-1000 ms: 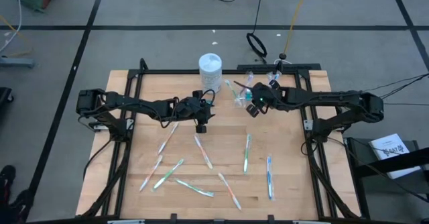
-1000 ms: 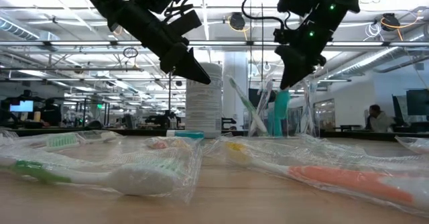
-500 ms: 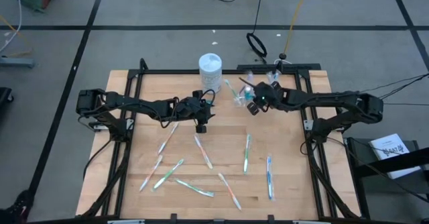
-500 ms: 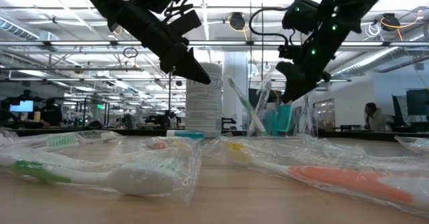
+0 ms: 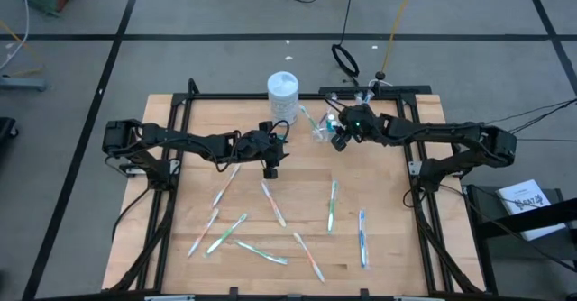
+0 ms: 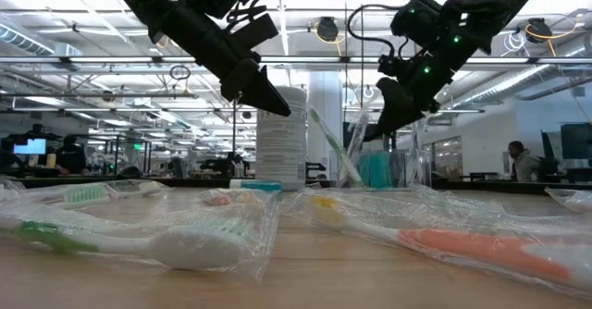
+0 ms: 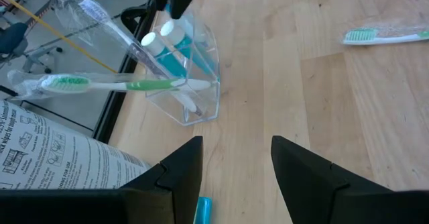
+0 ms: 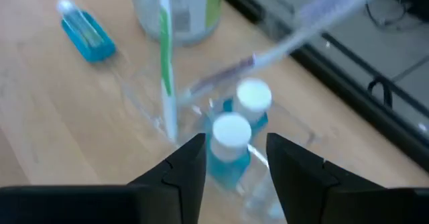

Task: Pick & Place toothbrushing station
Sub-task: Put the blue mouthwash into the transparent organizer, then put the green toothbrush into the transparent organizer

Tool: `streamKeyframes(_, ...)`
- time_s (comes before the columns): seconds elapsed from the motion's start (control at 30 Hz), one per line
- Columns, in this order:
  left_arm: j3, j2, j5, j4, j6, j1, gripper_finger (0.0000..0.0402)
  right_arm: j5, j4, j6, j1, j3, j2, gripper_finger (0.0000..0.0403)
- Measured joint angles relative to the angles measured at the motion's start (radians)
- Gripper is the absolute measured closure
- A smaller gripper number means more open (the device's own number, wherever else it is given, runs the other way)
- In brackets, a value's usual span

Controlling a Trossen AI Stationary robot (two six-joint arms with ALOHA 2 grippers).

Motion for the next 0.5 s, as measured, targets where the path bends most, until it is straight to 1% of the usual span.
streamKeyframes(0.13,0.000,0.000,0.000,0.001,0.000,0.000,0.0217,0.000,0.071,-0.018,0.000,0.000,0.000,0.0241)
streamKeyframes(0.3,0.000,0.000,0.000,0.000,-0.020,0.000,0.0217,0.000,0.125,-0.105,0.004,0.000,-0.003,0.0239)
streamKeyframes(0.5,0.000,0.000,0.000,-0.001,-0.028,0.000,0.0217,-0.003,0.171,-0.143,0.048,0.000,-0.003,0.0245)
